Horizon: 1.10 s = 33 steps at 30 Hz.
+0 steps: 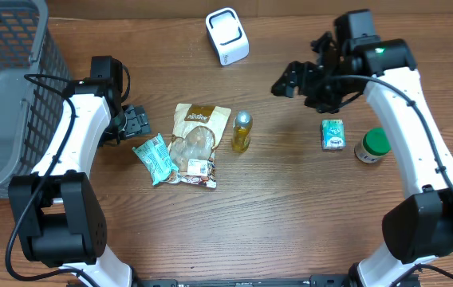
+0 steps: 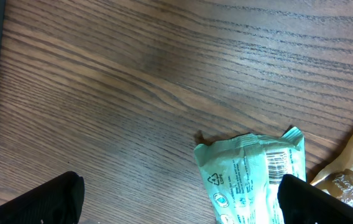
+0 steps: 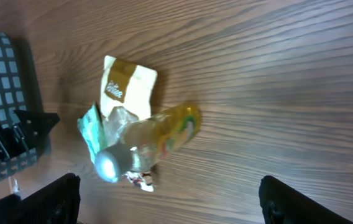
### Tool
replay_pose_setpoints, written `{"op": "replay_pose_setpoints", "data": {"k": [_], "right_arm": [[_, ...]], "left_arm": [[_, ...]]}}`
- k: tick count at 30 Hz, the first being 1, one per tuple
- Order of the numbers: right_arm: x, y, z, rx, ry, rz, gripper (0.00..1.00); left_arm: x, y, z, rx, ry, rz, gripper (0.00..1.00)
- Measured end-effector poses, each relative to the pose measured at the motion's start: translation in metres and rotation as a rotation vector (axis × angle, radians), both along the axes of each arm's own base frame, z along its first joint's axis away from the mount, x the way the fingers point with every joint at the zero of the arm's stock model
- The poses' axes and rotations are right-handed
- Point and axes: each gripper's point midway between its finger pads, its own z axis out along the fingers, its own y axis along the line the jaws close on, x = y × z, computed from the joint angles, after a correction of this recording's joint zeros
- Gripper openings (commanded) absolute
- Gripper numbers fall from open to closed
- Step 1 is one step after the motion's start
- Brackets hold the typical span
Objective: Scan the item barcode
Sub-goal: 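Move the right gripper over the yellow oil bottle and grasp it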
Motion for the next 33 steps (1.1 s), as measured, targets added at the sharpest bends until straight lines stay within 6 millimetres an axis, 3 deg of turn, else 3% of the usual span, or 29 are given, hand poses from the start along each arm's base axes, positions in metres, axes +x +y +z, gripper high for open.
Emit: {"op": "replay_pose_setpoints", "data": {"k": [14, 19, 27, 29, 33], "right_arm": [[-0.020, 0.071, -0.015, -0.257, -0.049, -0.135, 0.89], [-0.020, 0.094, -0.027, -0.297, -0.083, -0.145, 0.89], [-0.020, 0.103, -0.065, -0.363, -0.040, -0.135, 0.89], [-0.020, 0.103, -0.074, -0.377, -0.026, -0.135, 0.86], [-0.019, 0.102, -0.089, -0.406, -0.002, -0.130, 0.68]], "left_arm": [[0.000, 0.000, 0.000, 0.000, 0.000, 0.000, 0.99], [0.000, 0.000, 0.000, 0.000, 0.000, 0.000, 1.00], [0.000, 0.000, 0.000, 0.000, 0.000, 0.000, 0.99], [0.000, 0.000, 0.000, 0.000, 0.000, 0.000, 1.00], [0.000, 0.000, 0.000, 0.000, 0.000, 0.000, 0.99]]}}
